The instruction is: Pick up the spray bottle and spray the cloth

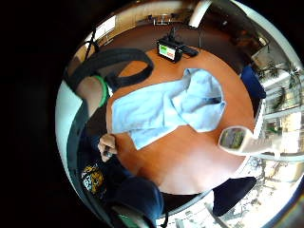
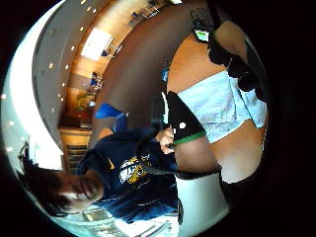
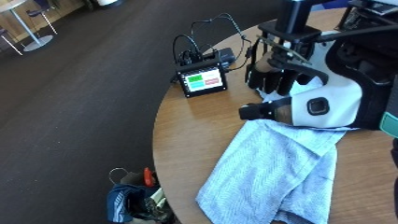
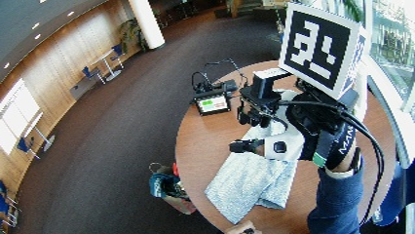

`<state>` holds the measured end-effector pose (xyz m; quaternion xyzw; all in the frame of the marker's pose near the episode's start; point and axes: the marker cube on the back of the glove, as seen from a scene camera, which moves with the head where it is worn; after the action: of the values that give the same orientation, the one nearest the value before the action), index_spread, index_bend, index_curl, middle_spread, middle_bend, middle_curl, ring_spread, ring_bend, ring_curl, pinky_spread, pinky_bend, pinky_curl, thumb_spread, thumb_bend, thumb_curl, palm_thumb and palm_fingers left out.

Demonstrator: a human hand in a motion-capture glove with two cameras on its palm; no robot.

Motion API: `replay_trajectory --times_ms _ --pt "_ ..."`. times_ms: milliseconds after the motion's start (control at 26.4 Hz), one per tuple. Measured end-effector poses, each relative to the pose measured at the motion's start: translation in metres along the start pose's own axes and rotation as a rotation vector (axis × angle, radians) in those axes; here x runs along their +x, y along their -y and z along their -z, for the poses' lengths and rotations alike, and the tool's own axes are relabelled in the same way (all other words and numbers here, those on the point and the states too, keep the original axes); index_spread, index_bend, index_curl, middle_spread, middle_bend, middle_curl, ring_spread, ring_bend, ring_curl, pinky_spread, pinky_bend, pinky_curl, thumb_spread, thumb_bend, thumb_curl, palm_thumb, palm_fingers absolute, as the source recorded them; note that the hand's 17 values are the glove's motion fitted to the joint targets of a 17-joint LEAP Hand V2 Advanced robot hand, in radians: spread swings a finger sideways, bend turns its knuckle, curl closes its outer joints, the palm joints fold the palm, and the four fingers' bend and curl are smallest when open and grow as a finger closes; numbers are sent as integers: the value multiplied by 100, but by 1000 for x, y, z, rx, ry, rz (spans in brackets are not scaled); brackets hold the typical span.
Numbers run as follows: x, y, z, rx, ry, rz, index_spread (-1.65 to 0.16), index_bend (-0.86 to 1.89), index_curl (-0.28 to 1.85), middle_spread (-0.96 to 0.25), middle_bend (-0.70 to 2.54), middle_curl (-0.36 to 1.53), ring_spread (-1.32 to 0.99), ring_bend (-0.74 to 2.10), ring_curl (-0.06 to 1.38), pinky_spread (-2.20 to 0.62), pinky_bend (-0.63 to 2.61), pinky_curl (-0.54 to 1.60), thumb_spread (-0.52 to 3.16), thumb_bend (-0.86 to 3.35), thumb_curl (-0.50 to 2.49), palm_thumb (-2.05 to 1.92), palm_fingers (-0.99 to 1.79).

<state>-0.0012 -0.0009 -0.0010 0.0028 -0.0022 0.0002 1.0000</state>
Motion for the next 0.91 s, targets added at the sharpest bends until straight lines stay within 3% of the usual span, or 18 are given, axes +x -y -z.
replay_trajectory --times_ms 378,719,908 --pt "-2 2 4 10 -11 -5 -27 14 19 -6 39 24 -18 57 27 -12 46 23 86 26 18 49 113" --pt "-5 3 2 16 1 10 -30 11 22 -7 37 30 -20 56 32 -14 43 27 103 21 23 53 111" --pt "1 8 7 42 -64 16 -33 10 22 -7 33 31 -21 50 32 -10 42 29 106 18 25 55 92"
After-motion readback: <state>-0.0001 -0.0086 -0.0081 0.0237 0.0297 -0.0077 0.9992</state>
